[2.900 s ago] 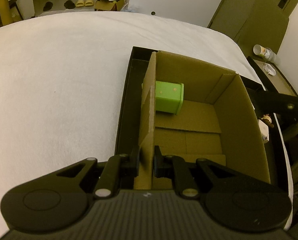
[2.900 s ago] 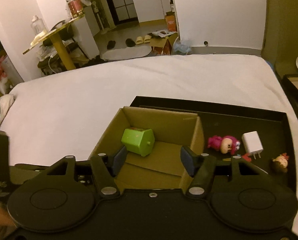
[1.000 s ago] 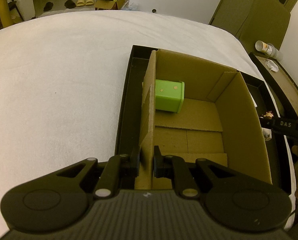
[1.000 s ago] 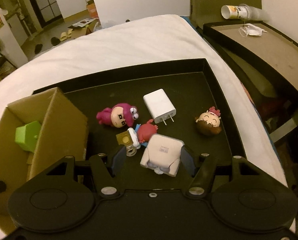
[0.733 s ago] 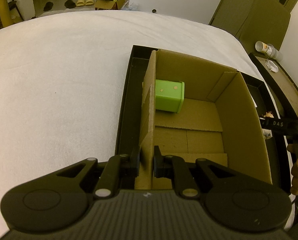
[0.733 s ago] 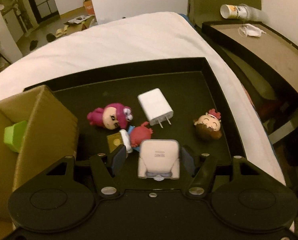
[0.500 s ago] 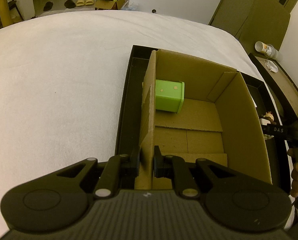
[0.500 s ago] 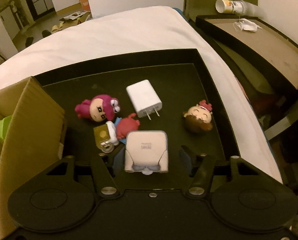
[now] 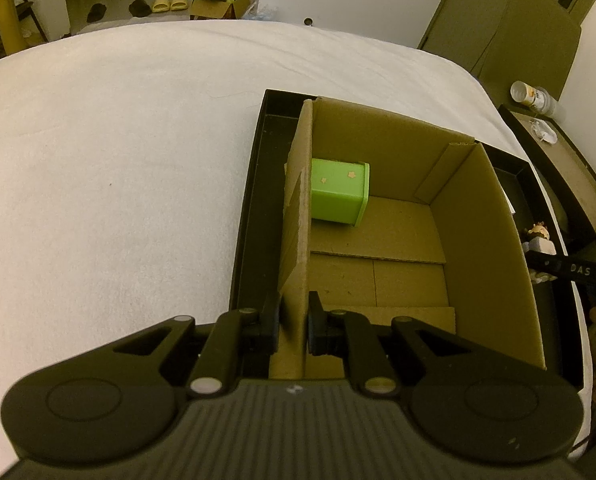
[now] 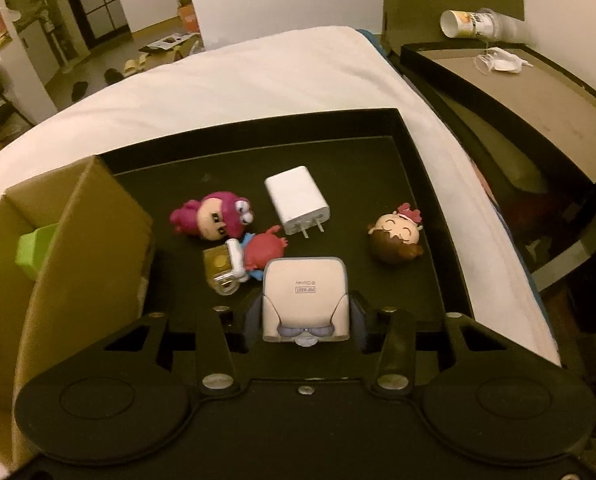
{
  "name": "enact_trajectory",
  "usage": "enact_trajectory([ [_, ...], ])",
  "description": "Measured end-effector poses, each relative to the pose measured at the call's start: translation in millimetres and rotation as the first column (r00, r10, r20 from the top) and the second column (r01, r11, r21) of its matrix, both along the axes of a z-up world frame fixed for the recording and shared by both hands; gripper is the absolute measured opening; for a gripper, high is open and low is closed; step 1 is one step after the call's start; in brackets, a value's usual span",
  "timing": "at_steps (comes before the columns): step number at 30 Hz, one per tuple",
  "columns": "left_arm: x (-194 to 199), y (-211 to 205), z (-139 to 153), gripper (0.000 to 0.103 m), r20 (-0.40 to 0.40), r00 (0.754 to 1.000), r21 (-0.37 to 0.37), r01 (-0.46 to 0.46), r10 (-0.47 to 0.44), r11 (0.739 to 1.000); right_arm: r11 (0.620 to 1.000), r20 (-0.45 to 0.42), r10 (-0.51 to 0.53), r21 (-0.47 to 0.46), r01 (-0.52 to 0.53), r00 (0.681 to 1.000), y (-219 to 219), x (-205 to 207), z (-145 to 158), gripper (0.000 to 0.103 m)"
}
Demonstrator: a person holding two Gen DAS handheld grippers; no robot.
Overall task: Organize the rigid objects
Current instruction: 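Move the right gripper to the white charger block and grasp it, then lower the white charger block into the box beside the green cube, release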
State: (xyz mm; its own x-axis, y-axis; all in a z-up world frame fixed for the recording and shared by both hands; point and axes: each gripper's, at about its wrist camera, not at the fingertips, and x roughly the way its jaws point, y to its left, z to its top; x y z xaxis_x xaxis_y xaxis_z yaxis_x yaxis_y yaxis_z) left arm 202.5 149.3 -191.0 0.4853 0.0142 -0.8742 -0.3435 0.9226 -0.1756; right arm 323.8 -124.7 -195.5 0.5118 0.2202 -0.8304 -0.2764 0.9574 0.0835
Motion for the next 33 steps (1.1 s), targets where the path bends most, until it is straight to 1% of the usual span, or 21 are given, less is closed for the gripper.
enact_trajectory([
  [3,0,1,0,0.012,0.001,1.000,-0.004,-0.001,0.001,1.000,1.000,0.009,0.006,0.013,-0.006,1.000,2,-3,7,0.043],
  [9,-1,1,0,0.012,0.002,1.000,-0.006,-0.003,0.003,1.000,0.998,0.045,0.036,0.043,-0.038,0.998,13,-7,30,0.043],
  [14,-1,1,0,0.012,0.003,1.000,-0.008,-0.005,0.005,1.000,0.995,0.074,0.079,0.059,-0.083,0.994,29,-11,48,0.043],
  [21,-1,1,0,0.012,0.004,1.000,-0.009,-0.007,0.007,1.000,0.989,0.093,0.115,0.084,-0.122,0.989,47,-13,60,0.044],
  [28,-2,1,1,0.012,0.005,1.000,-0.013,-0.011,0.011,1.000,0.984,0.121,0.130,0.109,-0.143,0.984,67,-18,76,0.044],
  [33,-2,1,1,0.012,0.007,1.000,-0.014,-0.012,0.012,1.000,0.976,0.130,0.164,0.124,-0.180,0.978,86,-20,82,0.044],
])
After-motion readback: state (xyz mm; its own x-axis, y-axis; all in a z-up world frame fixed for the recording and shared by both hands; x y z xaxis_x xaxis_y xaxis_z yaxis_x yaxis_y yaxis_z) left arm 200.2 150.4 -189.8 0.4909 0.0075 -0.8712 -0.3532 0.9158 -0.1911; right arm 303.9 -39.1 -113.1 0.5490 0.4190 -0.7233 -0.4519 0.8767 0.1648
